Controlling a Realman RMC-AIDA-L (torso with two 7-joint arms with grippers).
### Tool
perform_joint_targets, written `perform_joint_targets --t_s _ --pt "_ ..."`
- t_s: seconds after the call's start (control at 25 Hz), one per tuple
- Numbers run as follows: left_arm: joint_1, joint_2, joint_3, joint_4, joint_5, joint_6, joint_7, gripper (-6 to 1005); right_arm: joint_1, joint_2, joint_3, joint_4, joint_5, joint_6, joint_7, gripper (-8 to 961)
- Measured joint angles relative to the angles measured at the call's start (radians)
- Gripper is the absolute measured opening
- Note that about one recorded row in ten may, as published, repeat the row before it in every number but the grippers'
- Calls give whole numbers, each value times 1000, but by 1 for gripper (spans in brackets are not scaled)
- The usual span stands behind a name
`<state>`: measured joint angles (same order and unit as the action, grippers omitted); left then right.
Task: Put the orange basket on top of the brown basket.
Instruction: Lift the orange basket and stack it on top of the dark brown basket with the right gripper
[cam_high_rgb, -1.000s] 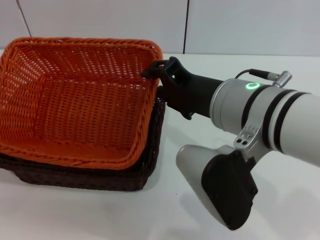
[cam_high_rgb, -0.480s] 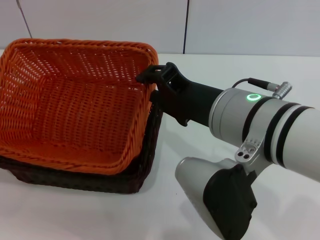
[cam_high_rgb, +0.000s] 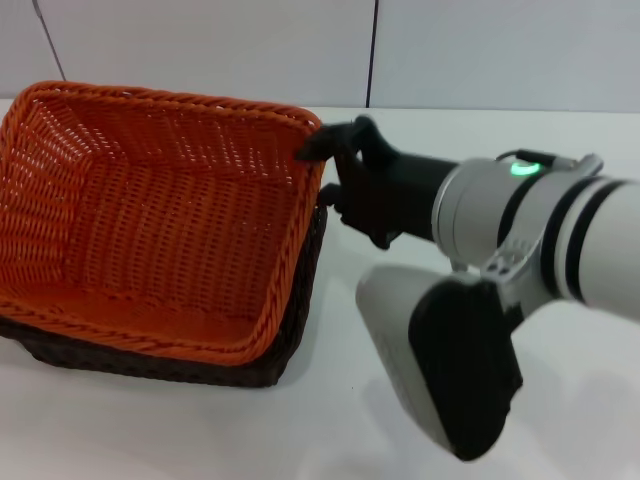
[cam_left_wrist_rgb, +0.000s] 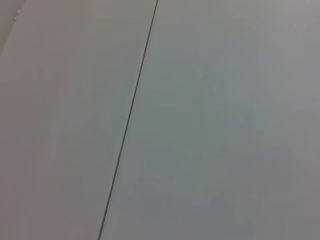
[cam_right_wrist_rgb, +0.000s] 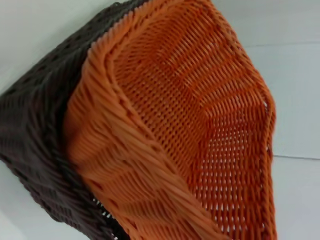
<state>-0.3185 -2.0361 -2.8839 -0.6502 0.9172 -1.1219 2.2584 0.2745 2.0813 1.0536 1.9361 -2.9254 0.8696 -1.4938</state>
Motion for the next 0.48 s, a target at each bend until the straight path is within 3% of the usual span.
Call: perform_joint_targets --t_s 0.36,0.48 --pt "5 3 0 -3 -12 2 0 408 13 1 24 -3 -2 -44 45 439" --pt "7 12 0 1 -13 4 0 408 11 3 46 54 -3 11 83 441"
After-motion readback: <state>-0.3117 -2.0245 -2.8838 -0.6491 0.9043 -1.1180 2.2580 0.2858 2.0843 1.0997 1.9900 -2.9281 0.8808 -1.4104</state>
